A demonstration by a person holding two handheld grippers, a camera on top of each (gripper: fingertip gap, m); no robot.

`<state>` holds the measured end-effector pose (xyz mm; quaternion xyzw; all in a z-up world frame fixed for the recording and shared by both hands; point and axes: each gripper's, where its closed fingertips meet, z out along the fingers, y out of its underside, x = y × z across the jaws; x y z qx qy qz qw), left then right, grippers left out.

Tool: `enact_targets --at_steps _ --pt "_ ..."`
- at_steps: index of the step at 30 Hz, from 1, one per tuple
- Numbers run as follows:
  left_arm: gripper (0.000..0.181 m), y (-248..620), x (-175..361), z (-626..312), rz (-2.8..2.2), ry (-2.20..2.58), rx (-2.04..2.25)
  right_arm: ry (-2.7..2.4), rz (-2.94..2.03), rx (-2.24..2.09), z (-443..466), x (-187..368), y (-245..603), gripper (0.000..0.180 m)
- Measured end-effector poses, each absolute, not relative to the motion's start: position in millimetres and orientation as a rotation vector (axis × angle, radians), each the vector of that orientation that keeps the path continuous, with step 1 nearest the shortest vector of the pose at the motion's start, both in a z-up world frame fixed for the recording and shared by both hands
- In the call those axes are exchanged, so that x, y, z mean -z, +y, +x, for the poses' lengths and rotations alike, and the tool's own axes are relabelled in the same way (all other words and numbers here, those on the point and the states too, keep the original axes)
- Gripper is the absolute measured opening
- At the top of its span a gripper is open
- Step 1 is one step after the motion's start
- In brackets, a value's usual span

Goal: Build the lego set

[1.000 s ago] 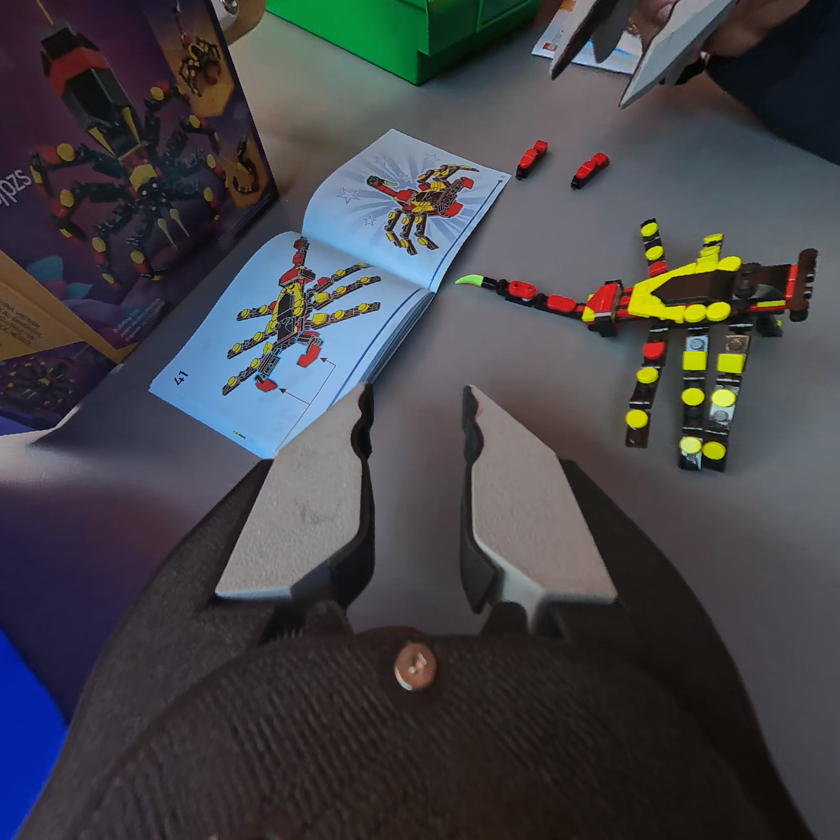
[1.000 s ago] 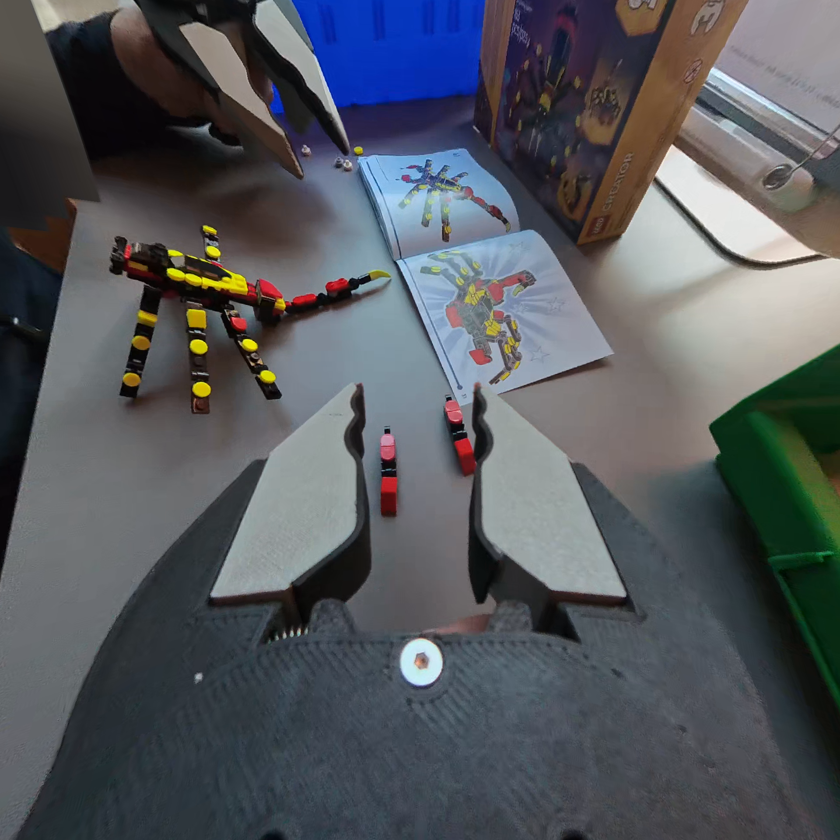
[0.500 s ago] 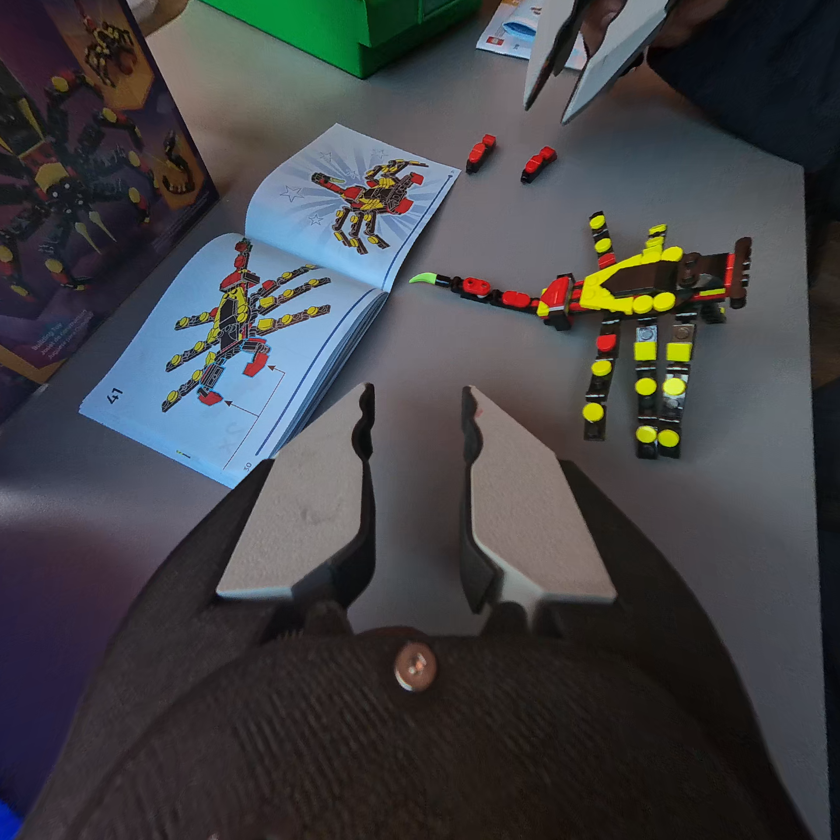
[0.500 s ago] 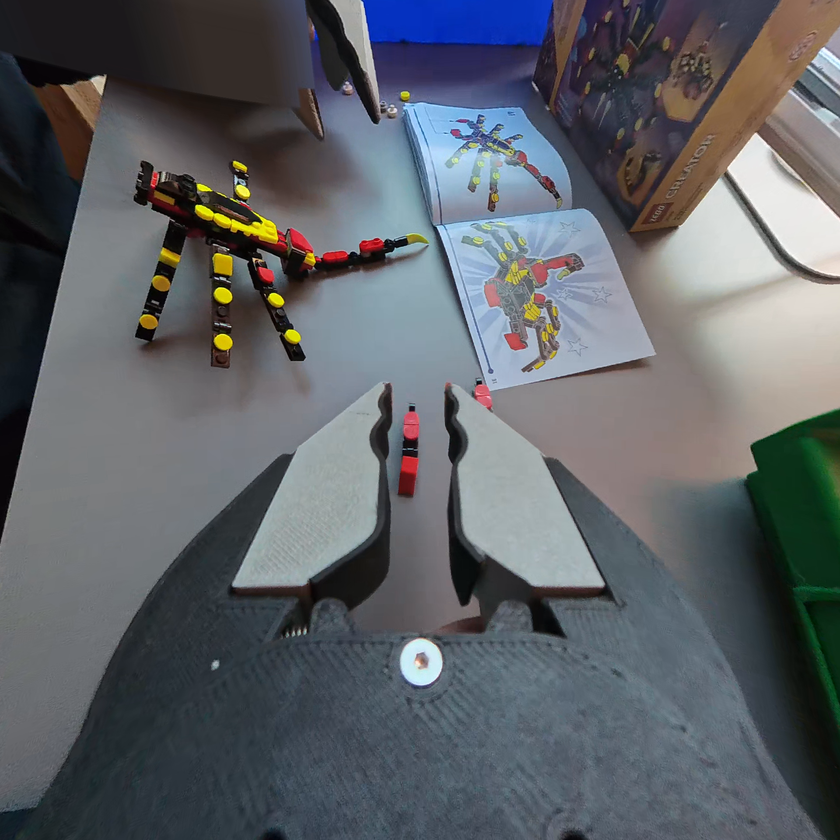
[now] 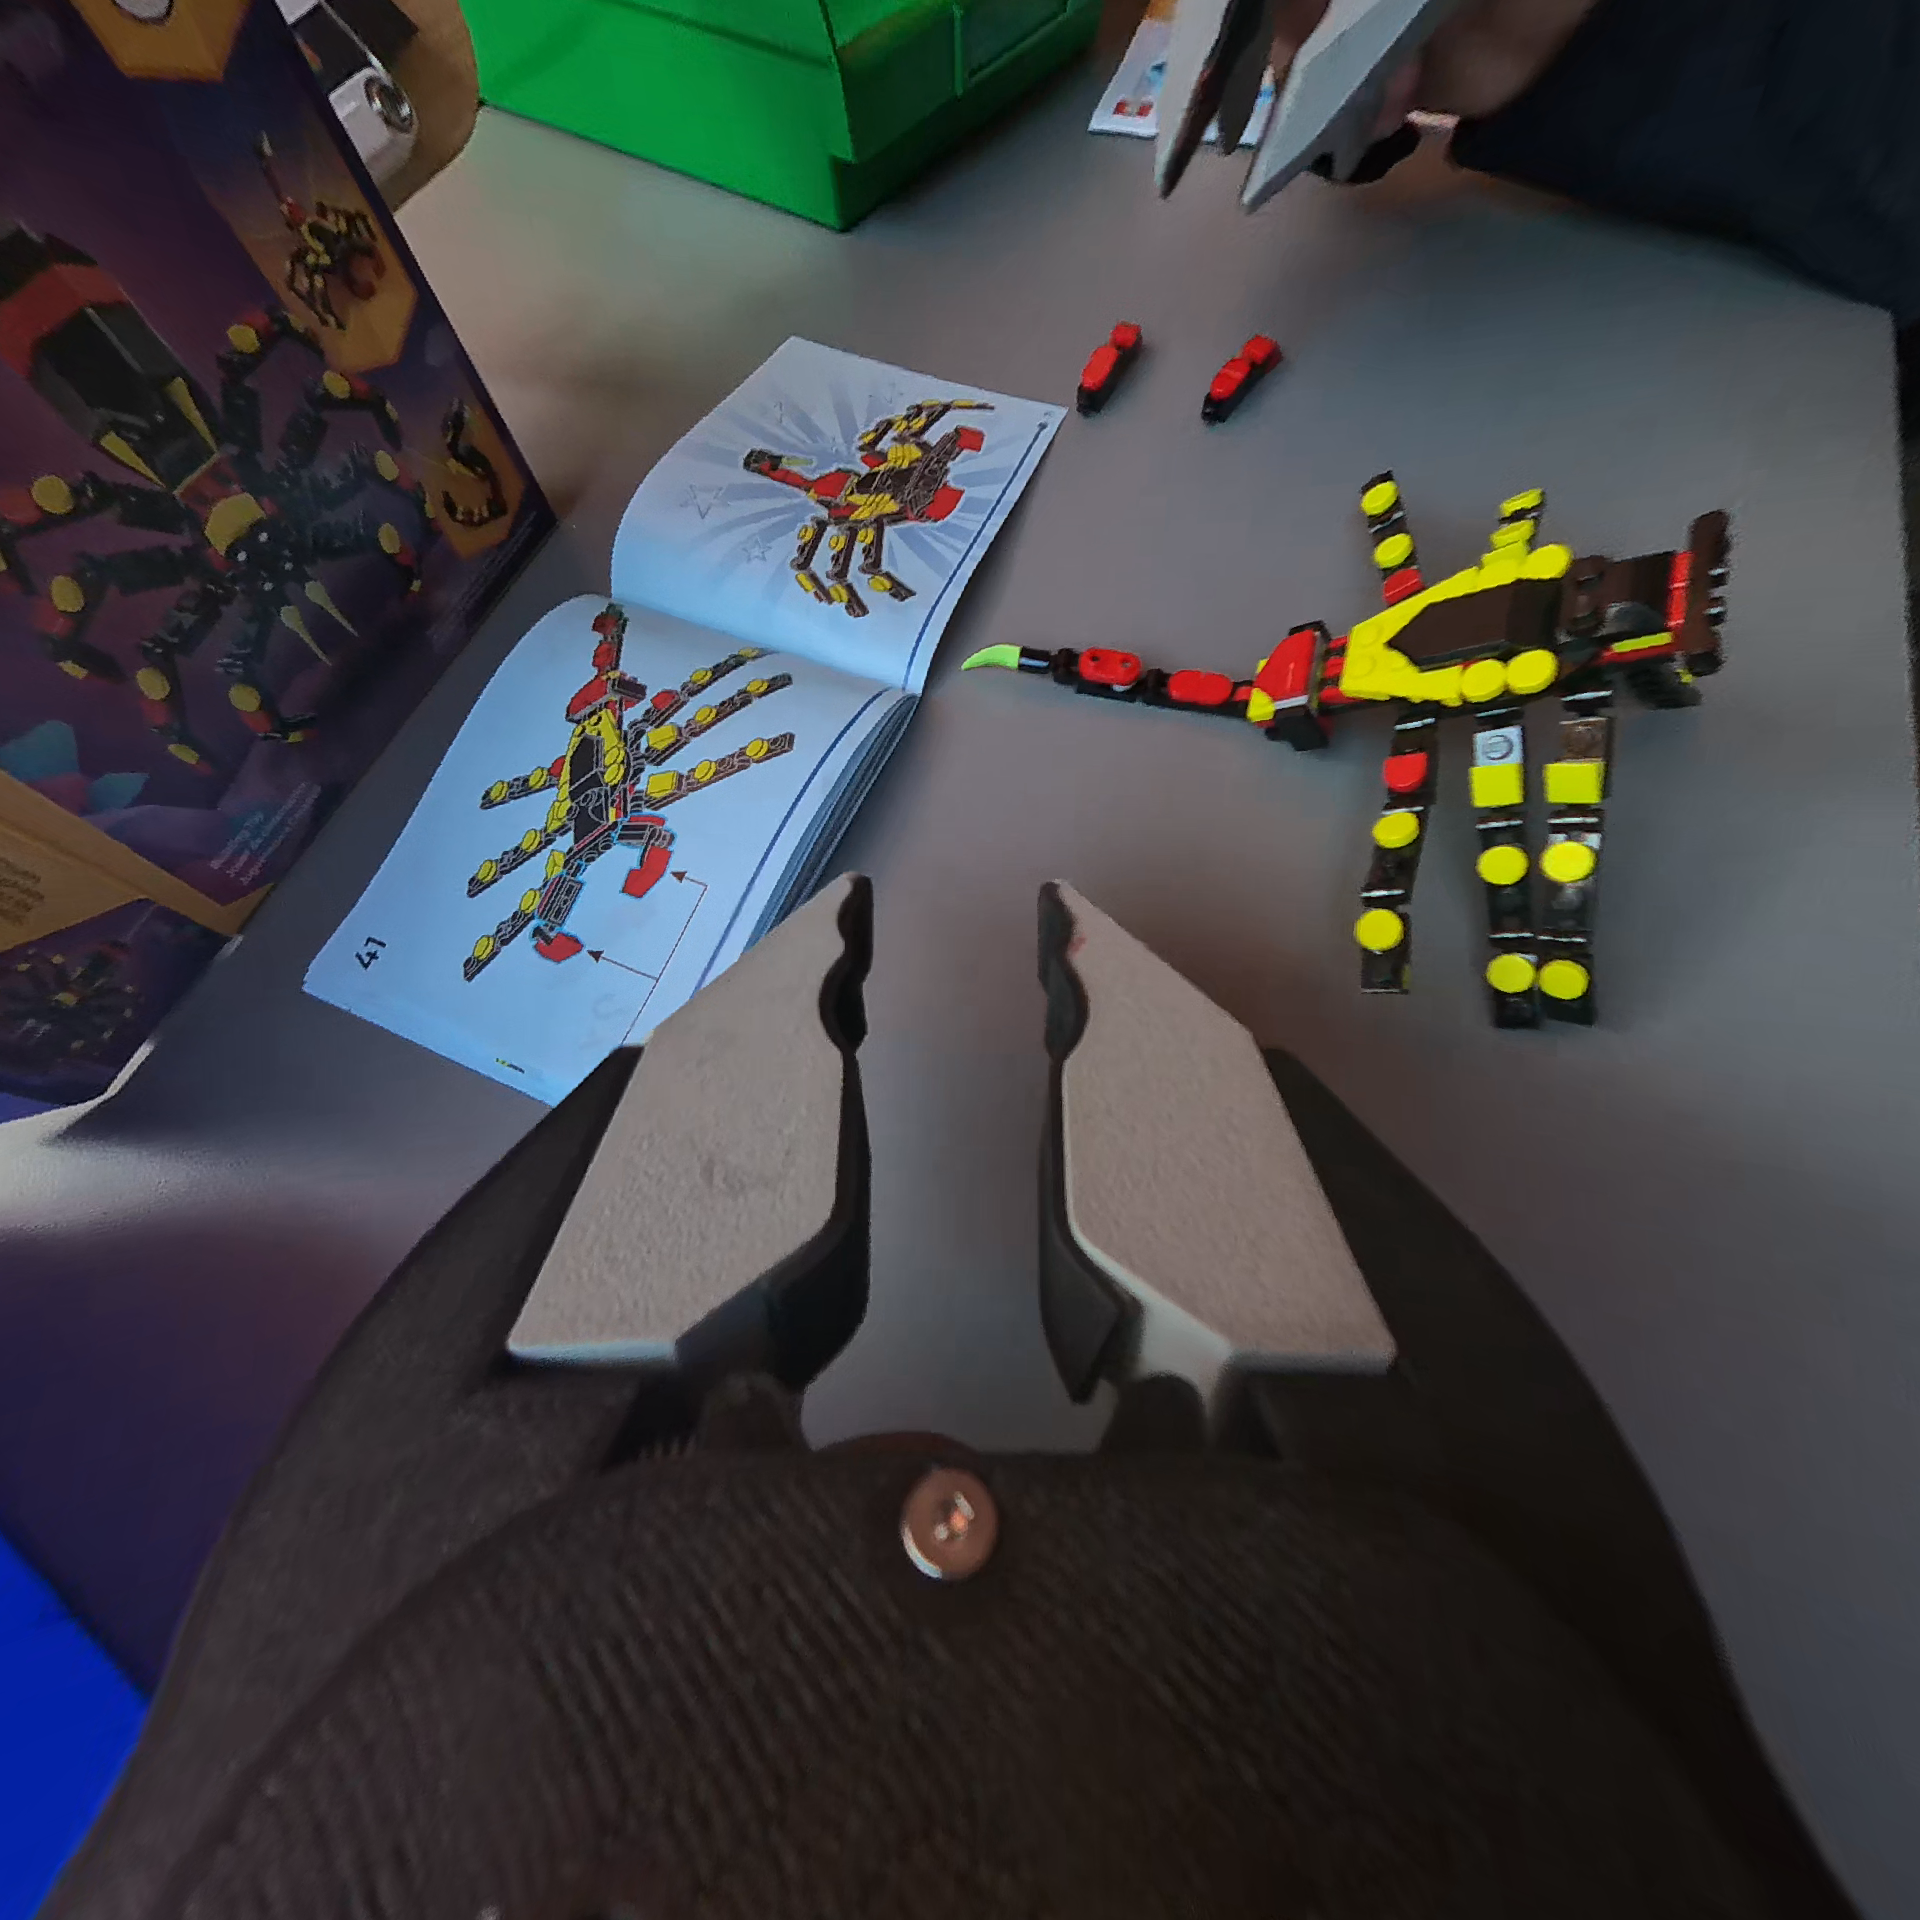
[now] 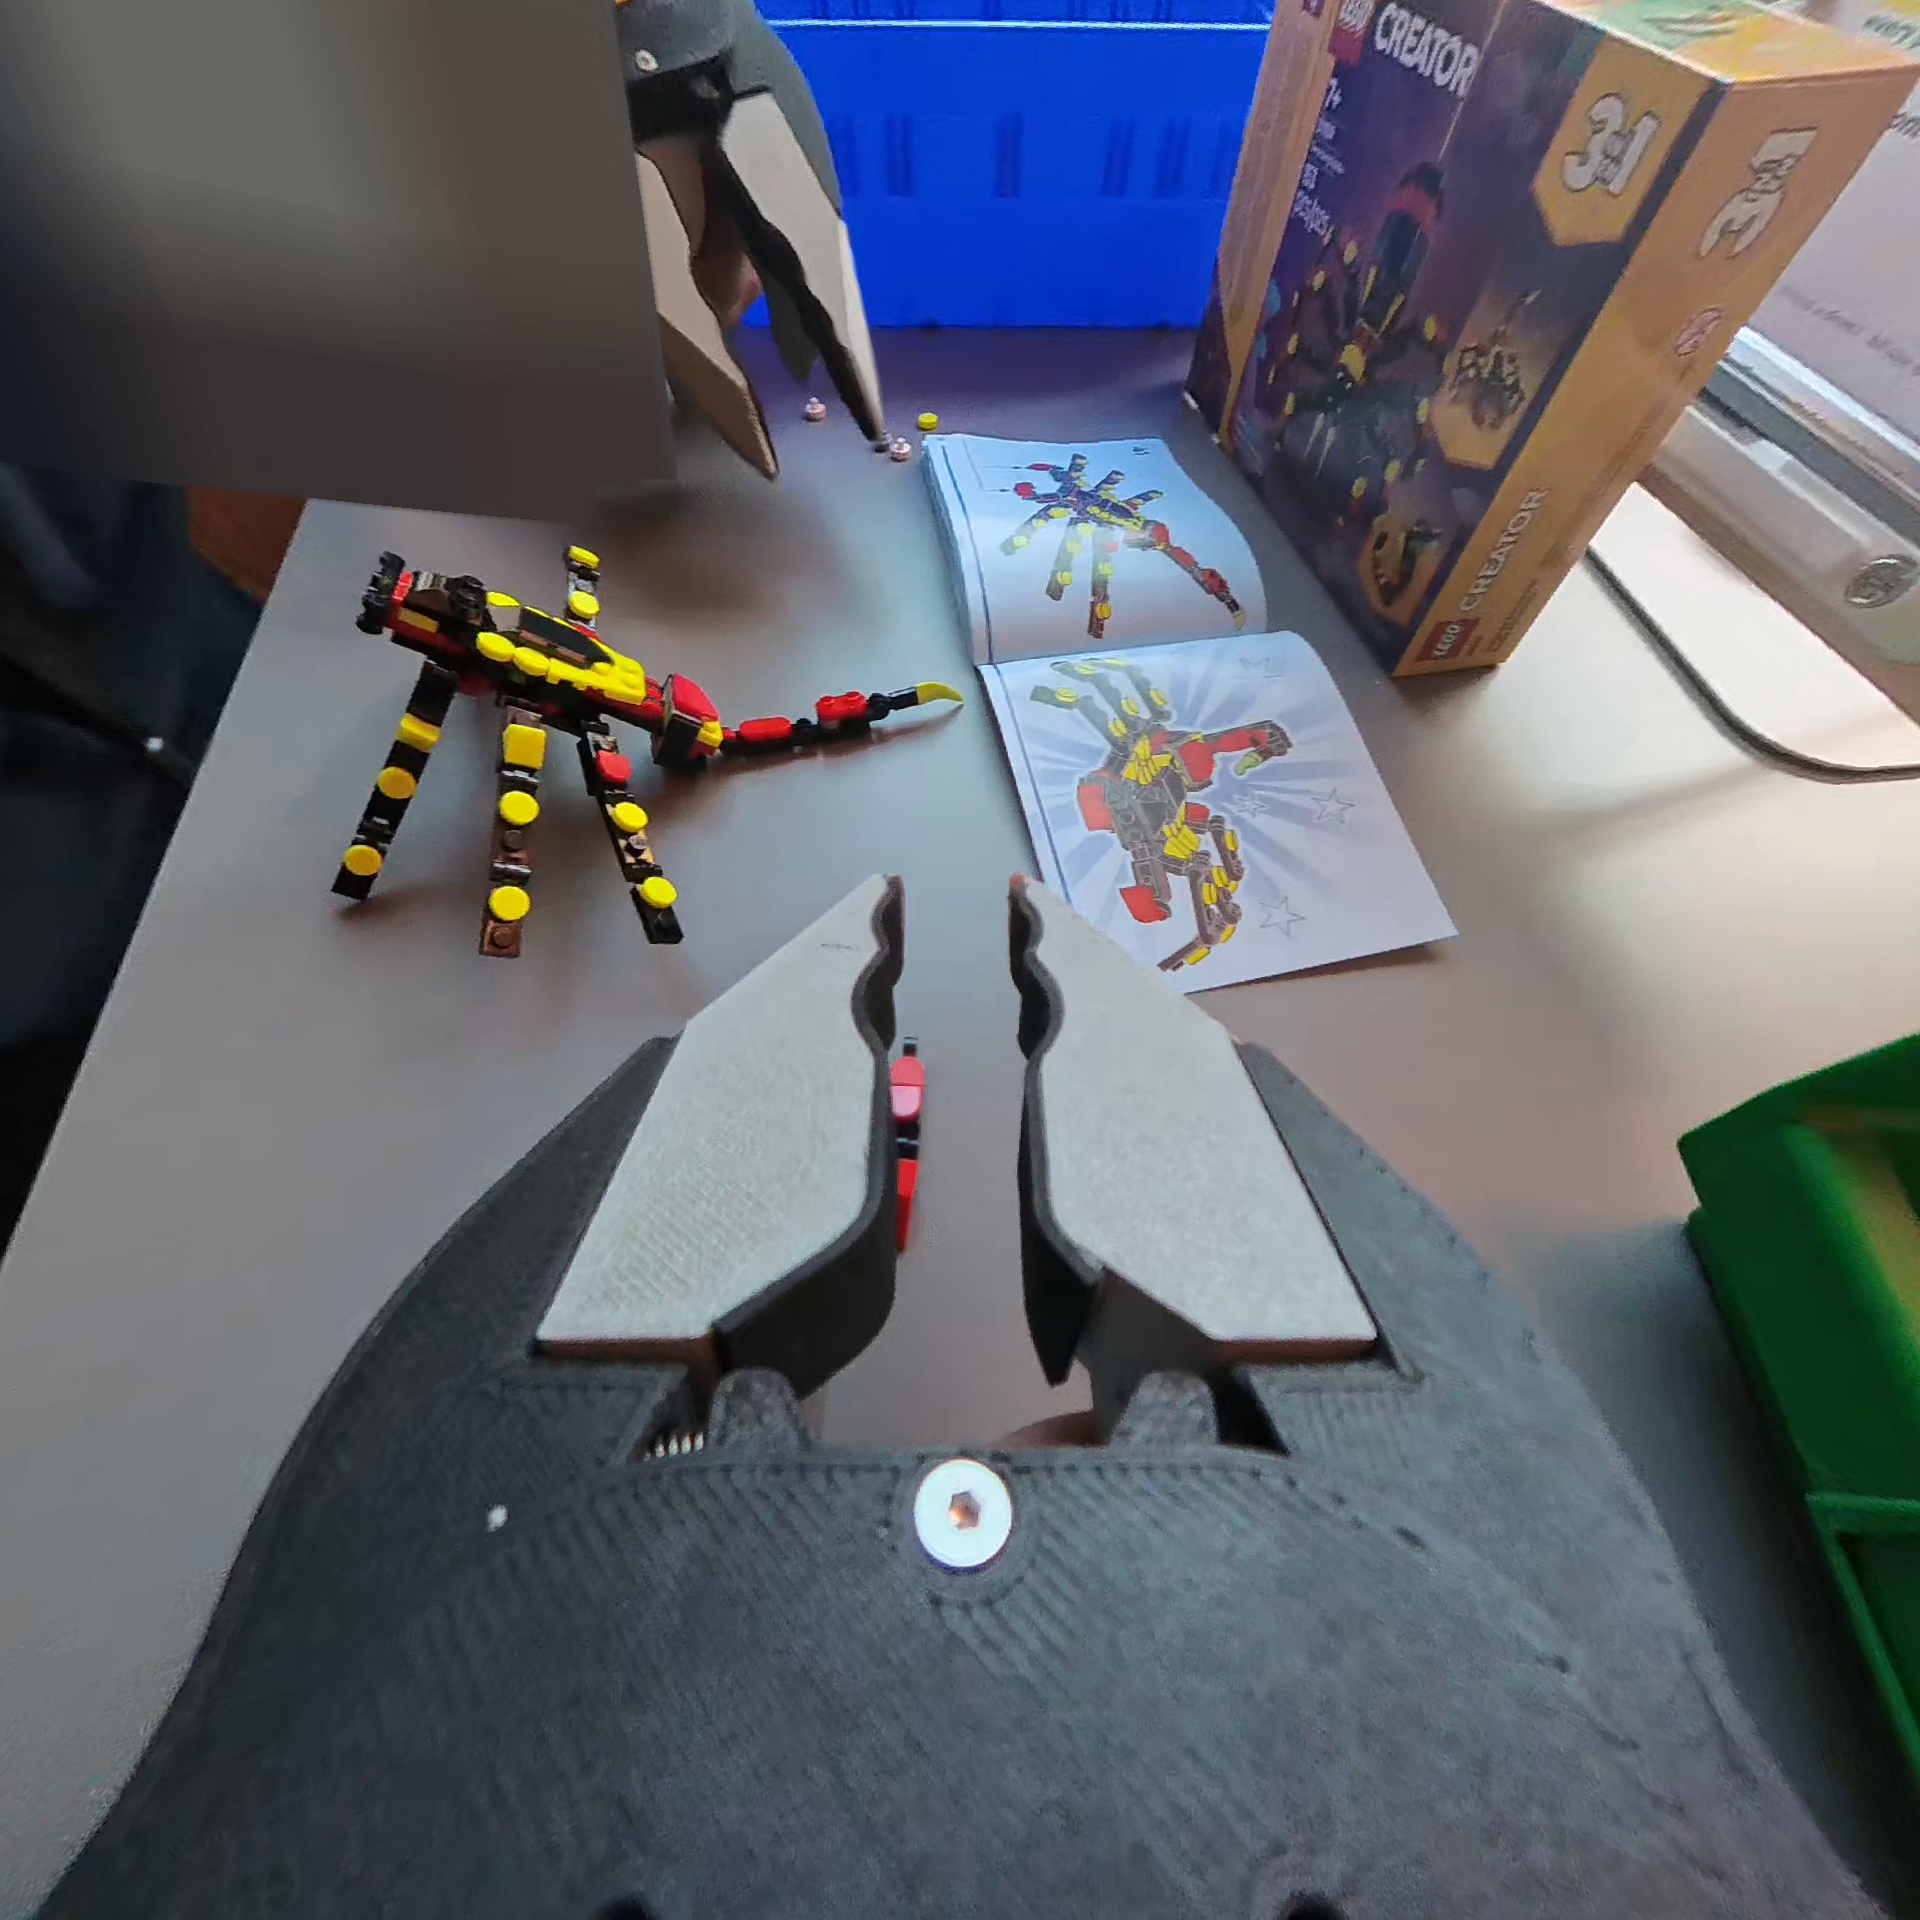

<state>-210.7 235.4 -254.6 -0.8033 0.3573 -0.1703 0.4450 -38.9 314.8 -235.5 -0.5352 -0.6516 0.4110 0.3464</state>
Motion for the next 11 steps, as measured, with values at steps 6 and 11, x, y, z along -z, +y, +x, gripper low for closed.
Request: enact_targets --at_steps 6,11 --pt "0.028 228 256 -199 -1.948 0.952 0.497 -1.603 -1.377 -1.056 -40 229 323 0.017" --pt "0.026 222 261 -186 -1.889 1.051 0.481 -1.523 -1.412 -1.019 -31 231 330 0.018"
